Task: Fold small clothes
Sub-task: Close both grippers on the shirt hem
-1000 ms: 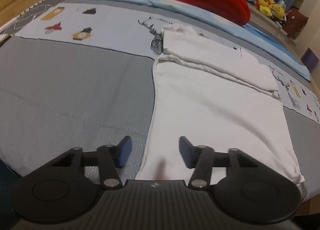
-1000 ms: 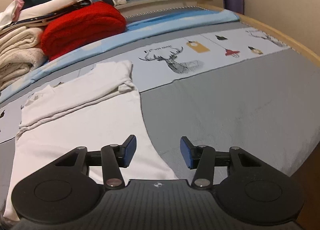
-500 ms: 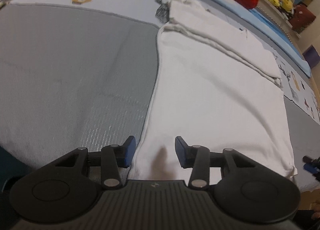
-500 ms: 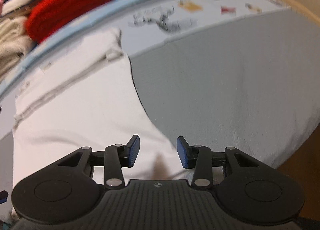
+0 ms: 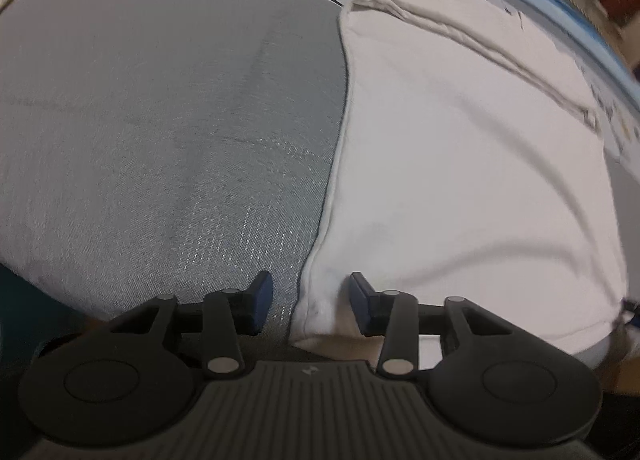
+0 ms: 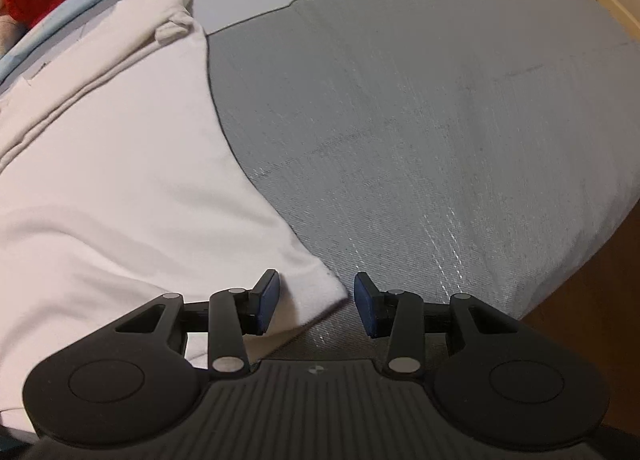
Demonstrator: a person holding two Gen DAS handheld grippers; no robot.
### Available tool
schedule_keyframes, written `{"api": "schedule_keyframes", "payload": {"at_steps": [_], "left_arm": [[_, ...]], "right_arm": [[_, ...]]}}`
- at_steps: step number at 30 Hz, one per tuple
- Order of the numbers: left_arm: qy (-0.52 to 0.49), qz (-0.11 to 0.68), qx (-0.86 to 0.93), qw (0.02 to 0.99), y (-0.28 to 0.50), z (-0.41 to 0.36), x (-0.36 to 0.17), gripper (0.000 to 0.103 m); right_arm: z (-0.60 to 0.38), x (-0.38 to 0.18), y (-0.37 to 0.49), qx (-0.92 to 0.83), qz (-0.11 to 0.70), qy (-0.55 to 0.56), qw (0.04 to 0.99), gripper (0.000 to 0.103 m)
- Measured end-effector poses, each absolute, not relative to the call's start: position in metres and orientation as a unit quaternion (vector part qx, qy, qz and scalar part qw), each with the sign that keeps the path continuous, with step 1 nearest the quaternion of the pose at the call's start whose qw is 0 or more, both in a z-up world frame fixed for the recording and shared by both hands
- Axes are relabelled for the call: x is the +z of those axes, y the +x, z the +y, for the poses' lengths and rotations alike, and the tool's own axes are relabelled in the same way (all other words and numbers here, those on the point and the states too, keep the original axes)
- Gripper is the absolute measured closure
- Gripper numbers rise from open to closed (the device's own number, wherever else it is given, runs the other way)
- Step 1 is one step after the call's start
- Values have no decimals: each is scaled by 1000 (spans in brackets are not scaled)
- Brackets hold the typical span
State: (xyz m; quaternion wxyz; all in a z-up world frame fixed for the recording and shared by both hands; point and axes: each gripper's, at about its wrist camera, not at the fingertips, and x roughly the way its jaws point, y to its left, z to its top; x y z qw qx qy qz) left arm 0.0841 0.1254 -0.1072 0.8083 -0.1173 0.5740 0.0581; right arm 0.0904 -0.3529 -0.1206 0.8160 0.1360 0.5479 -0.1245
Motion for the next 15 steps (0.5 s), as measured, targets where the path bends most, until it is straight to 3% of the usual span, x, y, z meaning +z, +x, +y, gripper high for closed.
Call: {"api": "schedule_keyframes", "payload": {"at_steps": [1,2,3,4,5,9,13,15], "left_arm": [[-104,573,54,811,83,123,-108,78],[-99,572,48,813,83,121,-107,95],[-100,567,42,817,82,122,-105,96],[-98,557,46,823,80,124,-101,97],[-97,545,53,831,77,125,-95,97],[-121,543,52,830,73,134,-90,97],[-125,572,54,809,77,133,-101,93],[-136,569,58,809,80,135,-102,72]], "right_arm": [[-352,-121,91,-124,548,132,817,60],[-351,-121,91,-123,548,129,817,60],[-351,-121,91,-122,549,125,817,71],[-350,-121,90,-120,548,127,818,93],[-351,-118,89,-116,546,136,819,97],[-354,-96,80,-107,510,165,837,97],[-357,-109,80,-121,546,167,812,96],[-356,-110,81,-123,547,172,810,93]]}}
